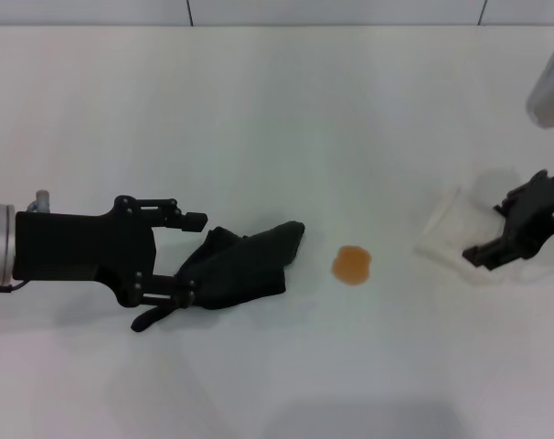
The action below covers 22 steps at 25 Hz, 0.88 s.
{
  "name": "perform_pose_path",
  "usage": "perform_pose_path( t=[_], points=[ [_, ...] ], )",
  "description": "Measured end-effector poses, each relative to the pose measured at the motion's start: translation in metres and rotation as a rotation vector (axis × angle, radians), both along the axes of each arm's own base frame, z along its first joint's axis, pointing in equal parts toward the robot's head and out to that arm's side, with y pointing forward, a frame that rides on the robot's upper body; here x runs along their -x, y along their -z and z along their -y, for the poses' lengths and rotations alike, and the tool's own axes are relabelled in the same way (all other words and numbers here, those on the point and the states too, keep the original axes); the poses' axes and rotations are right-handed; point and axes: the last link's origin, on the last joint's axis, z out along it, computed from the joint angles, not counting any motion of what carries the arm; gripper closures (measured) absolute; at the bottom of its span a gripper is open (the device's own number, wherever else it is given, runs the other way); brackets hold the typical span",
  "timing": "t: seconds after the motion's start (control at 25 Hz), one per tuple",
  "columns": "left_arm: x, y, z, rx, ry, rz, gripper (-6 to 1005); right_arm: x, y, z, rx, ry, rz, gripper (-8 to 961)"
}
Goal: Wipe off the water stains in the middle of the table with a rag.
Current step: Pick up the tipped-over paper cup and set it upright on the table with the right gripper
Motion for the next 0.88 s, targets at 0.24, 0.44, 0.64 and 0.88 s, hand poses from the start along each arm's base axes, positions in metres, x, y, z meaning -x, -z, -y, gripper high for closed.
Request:
perform_pose_path(
  t=[0.24,0.44,0.64,0.88],
  points=[
    [0.0,0.0,-0.001,-0.01,0.007,0.0,229,-0.002,-0.01,-0.008,-0.069,-0.008,-0.049,295],
    [0.002,0.0,-0.002,-0.027,0.02,-0.007,229,-0.01,-0.016,-0.013,-0.135,-0.026,-0.118,296],
    [0.002,0.0,-0.003,-0.038,0.028,-0.012,229,-0.021,-0.018,-0.013,-0.179,-0.068,-0.242,295],
    [0.004,0.001,-0.003,-0.039,0.031,-0.011,229,-0.049,-0.012,-0.01,-0.231,-0.103,-0.404,295]
  ],
)
